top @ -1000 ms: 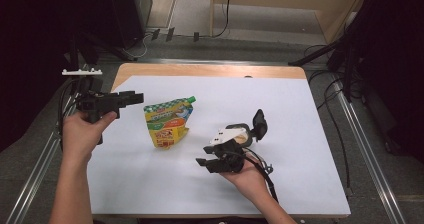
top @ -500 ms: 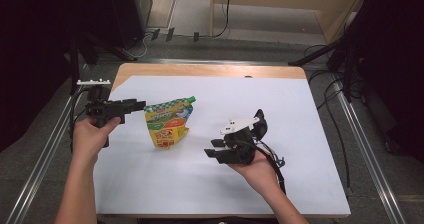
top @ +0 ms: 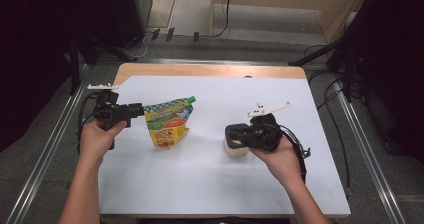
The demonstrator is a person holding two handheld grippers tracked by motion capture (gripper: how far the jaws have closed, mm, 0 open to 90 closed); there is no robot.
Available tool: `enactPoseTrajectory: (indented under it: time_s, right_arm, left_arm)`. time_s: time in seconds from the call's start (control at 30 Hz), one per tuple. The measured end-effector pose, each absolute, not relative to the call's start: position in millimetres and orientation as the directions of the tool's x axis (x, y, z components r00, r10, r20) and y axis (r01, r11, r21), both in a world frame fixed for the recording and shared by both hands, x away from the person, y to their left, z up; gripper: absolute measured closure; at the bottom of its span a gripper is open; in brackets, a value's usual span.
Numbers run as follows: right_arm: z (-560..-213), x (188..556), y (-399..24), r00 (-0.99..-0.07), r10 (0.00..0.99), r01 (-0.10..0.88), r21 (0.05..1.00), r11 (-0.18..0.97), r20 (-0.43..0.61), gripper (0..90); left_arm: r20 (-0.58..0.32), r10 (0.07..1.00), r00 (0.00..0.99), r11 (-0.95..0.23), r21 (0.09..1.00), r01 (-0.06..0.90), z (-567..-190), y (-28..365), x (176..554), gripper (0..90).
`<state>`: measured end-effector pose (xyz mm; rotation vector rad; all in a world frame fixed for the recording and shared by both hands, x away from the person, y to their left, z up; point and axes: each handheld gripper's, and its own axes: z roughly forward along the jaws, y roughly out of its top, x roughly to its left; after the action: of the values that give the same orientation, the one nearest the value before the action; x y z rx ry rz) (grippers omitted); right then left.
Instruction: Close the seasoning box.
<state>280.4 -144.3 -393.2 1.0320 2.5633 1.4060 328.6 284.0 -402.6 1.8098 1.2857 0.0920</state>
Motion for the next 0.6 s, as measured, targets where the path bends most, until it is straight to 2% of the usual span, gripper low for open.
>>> enactPoseTrajectory:
  time_s: [0.17,0.6]
  right_arm:
    - [-387,283,-157,-0.768,0.586,0.534,0.763,0.365,0.257,89.6]
    - [-364,288,-201,-0.718,0.648,0.537,0.794,0.285,0.254,90.0]
  left_arm:
    - [-0.388,0.792,0.471,-0.096,0.683,0.724,-405,280,330,44.0]
    - [-0.381,0.785,0.489,-0.124,0.676,0.727,-409,274,331,43.9]
